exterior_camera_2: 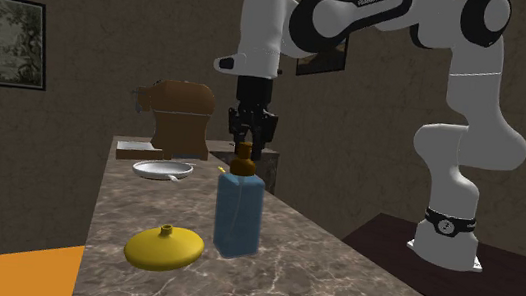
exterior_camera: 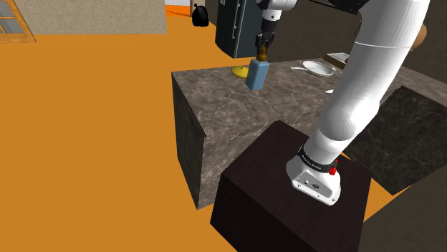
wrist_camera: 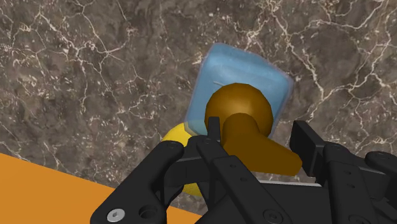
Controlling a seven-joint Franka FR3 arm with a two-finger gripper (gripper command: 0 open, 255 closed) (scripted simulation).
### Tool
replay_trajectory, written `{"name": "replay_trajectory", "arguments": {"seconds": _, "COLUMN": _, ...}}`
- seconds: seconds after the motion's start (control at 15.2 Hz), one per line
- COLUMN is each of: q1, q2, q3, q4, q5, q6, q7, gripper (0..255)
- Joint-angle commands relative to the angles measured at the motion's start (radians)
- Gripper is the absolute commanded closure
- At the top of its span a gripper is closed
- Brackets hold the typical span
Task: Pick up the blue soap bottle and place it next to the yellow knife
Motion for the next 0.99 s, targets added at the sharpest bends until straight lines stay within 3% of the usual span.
{"name": "replay_trajectory", "arguments": {"seconds": 0.0, "q1": 0.000, "q2": 0.000, "q3": 0.000, "q4": 0.000, "q5": 0.000, "q6": 0.000, "q7": 0.000, "gripper": 255}}
{"name": "replay_trajectory", "arguments": {"seconds": 0.92, "q1": 0.001, "q2": -0.035, "q3": -0.006, "q4": 0.147, "q5": -0.019, "q6": -0.178, "q7": 0.009, "gripper": 255}}
